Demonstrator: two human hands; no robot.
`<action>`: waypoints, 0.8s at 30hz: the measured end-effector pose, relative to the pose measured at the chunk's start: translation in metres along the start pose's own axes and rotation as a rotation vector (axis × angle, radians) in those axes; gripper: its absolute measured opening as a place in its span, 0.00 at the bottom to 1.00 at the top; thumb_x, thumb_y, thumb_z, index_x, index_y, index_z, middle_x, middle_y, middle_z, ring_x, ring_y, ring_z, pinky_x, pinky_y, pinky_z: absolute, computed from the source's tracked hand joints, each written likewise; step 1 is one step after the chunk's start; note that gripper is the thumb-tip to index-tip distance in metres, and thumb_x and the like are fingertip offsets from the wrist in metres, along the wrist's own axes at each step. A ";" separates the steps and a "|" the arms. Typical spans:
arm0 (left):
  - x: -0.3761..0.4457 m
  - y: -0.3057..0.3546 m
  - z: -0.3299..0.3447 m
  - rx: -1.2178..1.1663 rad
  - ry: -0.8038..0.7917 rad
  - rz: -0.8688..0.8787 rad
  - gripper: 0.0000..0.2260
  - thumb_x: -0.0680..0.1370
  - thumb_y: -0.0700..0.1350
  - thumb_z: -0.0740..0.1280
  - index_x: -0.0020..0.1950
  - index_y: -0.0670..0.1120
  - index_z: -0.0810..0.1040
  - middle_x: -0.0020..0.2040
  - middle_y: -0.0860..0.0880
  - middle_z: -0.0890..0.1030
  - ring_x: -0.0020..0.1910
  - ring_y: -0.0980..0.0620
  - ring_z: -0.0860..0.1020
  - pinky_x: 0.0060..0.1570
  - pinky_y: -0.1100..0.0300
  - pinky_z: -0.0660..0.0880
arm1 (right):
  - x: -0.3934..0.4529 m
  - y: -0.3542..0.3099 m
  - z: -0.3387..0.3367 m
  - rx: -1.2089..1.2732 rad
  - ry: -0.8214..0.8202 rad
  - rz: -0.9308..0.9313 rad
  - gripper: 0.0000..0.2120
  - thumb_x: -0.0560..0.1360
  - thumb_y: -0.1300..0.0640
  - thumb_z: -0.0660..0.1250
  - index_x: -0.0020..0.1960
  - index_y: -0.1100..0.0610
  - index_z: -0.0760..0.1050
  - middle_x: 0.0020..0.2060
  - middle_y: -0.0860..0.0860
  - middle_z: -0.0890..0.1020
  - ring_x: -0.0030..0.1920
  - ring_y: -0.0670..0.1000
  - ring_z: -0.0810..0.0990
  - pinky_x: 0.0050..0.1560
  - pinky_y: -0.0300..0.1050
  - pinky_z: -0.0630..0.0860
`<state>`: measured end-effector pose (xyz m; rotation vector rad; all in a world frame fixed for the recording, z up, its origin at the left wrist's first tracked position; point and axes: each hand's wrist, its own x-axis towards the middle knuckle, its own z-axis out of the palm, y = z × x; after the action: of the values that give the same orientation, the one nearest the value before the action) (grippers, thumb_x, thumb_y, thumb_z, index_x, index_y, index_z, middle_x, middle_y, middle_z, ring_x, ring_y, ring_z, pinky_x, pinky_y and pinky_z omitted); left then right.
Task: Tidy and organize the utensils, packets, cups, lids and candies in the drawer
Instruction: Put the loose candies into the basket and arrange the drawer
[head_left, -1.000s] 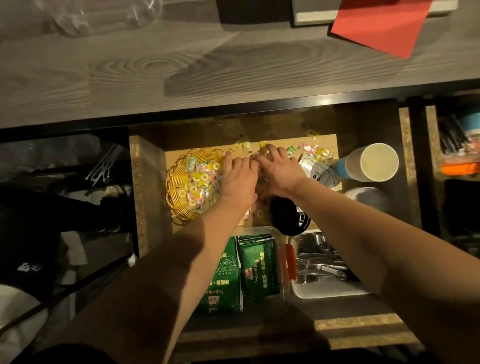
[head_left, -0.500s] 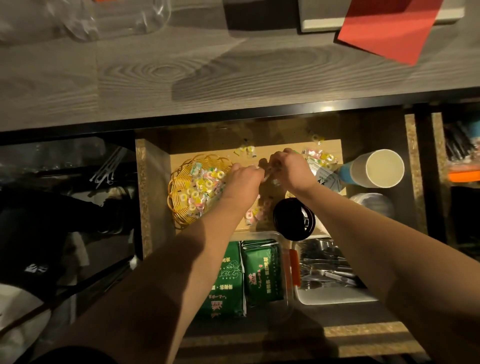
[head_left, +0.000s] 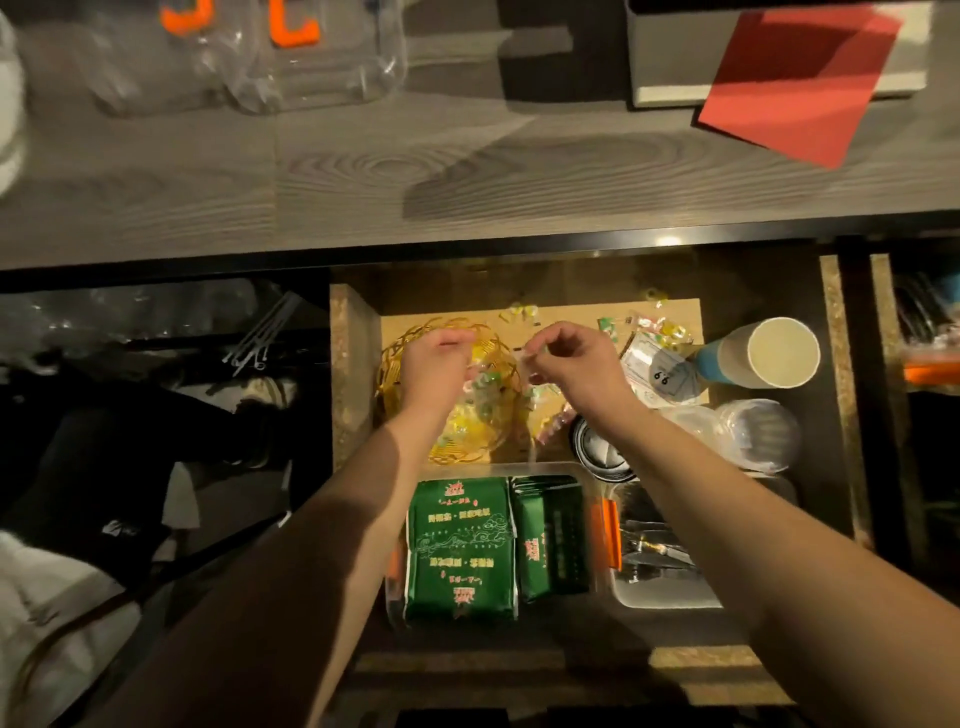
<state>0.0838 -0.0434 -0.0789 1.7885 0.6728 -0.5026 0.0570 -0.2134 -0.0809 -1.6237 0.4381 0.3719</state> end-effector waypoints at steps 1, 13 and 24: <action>-0.002 -0.003 -0.008 0.059 0.017 0.031 0.12 0.78 0.37 0.65 0.47 0.53 0.83 0.50 0.54 0.83 0.45 0.54 0.82 0.48 0.55 0.80 | -0.001 0.000 0.013 -0.047 -0.026 -0.005 0.05 0.74 0.68 0.70 0.43 0.60 0.80 0.42 0.65 0.83 0.40 0.56 0.83 0.44 0.50 0.83; -0.020 -0.012 -0.025 0.524 -0.126 0.301 0.11 0.80 0.42 0.67 0.60 0.52 0.80 0.63 0.52 0.80 0.57 0.51 0.79 0.56 0.55 0.76 | 0.012 -0.007 0.034 -0.475 -0.054 -0.041 0.17 0.75 0.57 0.71 0.63 0.56 0.76 0.52 0.51 0.81 0.50 0.49 0.80 0.48 0.41 0.77; 0.005 -0.012 0.065 1.028 -0.410 0.597 0.26 0.75 0.36 0.69 0.72 0.50 0.71 0.67 0.49 0.71 0.68 0.48 0.69 0.65 0.52 0.70 | 0.047 0.047 -0.083 -1.319 -0.251 0.005 0.36 0.73 0.50 0.72 0.77 0.51 0.60 0.75 0.58 0.61 0.75 0.61 0.58 0.72 0.56 0.65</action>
<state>0.0791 -0.1015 -0.1099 2.5626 -0.5285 -0.8399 0.0733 -0.3022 -0.1361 -2.7821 -0.0683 0.9813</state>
